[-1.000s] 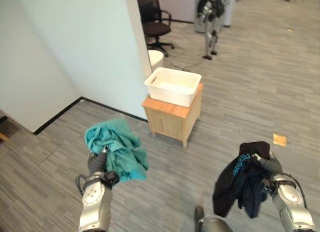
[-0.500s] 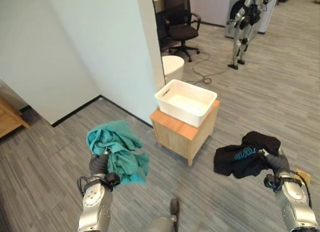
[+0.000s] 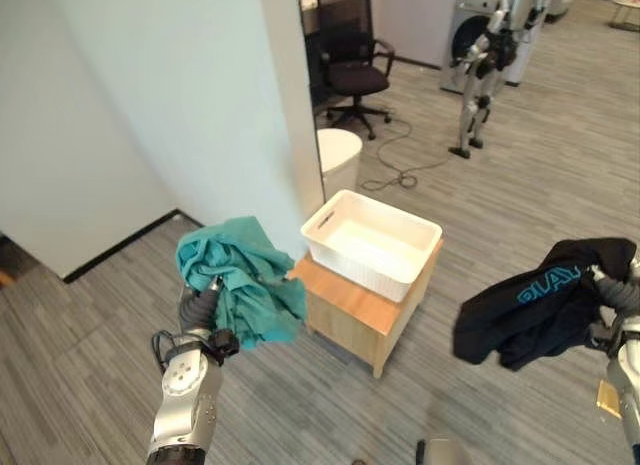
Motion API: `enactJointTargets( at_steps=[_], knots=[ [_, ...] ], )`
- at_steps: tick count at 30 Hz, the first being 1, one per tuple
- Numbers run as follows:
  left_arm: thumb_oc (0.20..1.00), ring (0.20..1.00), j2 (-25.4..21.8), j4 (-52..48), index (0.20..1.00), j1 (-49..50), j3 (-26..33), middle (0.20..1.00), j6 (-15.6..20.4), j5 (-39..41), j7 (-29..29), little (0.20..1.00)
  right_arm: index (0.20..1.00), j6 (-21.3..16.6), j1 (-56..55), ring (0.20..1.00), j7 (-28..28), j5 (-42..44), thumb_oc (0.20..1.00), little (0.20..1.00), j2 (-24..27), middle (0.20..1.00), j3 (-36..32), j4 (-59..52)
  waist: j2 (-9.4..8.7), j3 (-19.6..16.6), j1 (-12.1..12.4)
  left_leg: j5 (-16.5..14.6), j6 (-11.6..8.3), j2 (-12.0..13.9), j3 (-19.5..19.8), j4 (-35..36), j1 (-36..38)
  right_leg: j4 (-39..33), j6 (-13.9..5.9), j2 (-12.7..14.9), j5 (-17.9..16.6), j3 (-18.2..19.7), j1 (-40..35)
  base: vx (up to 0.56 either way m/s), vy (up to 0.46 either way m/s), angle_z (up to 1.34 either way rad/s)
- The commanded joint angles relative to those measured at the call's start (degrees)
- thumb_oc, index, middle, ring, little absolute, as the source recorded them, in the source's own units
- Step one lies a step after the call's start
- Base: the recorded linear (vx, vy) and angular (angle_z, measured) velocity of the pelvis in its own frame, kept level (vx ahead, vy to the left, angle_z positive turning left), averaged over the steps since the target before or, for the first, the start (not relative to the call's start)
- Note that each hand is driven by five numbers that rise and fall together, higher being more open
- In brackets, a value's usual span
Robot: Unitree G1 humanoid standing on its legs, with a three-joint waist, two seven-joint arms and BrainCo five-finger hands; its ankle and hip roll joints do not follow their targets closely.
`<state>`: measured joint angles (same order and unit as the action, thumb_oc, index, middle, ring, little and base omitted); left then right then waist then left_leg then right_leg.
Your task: Pick up bed clothes into laundry basket.
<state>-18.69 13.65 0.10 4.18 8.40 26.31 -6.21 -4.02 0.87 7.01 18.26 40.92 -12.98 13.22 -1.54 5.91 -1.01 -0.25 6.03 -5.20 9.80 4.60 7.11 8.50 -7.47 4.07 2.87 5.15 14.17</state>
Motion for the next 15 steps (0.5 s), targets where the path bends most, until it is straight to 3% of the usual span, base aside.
enactJointTargets(
  at_steps=[1,3,4,6,9,15],
  knots=[
    [0.2,0.2,-4.7,-5.2,0.2,0.88,-0.85,0.2,2.27,0.58,2.73,0.2,0.2,-2.65,8.3,0.2,-3.35,2.83,0.2,0.2,6.75,0.2,-0.89,1.75,-4.39,-0.34,1.47,0.83,-4.81,2.18,-1.24,-0.94,-2.25,-3.47,-1.6,0.34,-9.78,1.76,-7.75,0.05,-0.059,1.67],
    [0.2,0.2,-4.33,-5.39,0.2,2.02,-1.0,0.2,2.17,1.11,3.33,0.2,0.2,-2.77,10.45,0.2,-3.7,2.97,0.2,0.2,8.23,0.2,0.38,3.61,-5.08,-0.39,2.1,0.75,-4.76,2.14,-1.2,-1.37,-2.6,-3.82,-1.47,0.86,-10.14,0.58,-8.1,0.1,-0.064,0.89],
    [0.2,0.2,-3.98,-5.54,0.2,4.19,-2.12,0.2,1.83,2.18,4.4,0.2,0.2,-2.62,14.97,0.2,-3.62,4.18,0.2,0.2,11.22,0.2,2.57,8.12,-5.98,-0.56,3.6,0.55,-4.69,2.09,-0.55,-1.06,-2.97,-5.21,-1.14,0.53,-9.75,-0.22,-8.93,0.1,-0.06,0.03],
    [0.2,0.2,-3.84,-5.83,0.2,5.53,-1.99,0.2,1.64,2.56,4.64,0.2,0.2,-2.89,18.02,0.2,-3.65,5.32,0.2,0.2,12.04,0.2,4.55,10.61,-6.05,-0.55,3.76,0.61,-4.68,2.09,-0.39,-1.04,-3.3,-6.36,-0.98,0.62,-9.69,-0.97,-9.48,0.06,-0.042,0.13],
    [0.2,0.2,-4.76,-6.15,0.2,8.95,-3.8,0.2,0.84,4.13,5.47,0.2,0.2,-2.29,30.02,0.2,-1.75,5.26,0.2,0.2,17.13,0.2,11.33,19.02,-6.73,-0.47,6.16,1.35,-4.86,2.22,0.53,-0.41,-4.71,-7.64,-0.4,0.42,-8.98,-2.46,-10.07,0.0,-0.008,0.16],
    [0.2,0.2,-6.55,-6.74,0.2,11.07,-5.3,0.2,0.14,6.18,5.44,0.2,0.2,-1.18,53.77,0.2,0.45,4.9,0.2,0.2,19.2,0.2,26.45,32.45,-6.87,-0.26,7.8,2.31,-5.38,2.46,2.16,0.19,-6.52,-7.95,0.25,0.41,-8.37,-4.2,-9.64,0.01,0.007,0.14]
  ],
)
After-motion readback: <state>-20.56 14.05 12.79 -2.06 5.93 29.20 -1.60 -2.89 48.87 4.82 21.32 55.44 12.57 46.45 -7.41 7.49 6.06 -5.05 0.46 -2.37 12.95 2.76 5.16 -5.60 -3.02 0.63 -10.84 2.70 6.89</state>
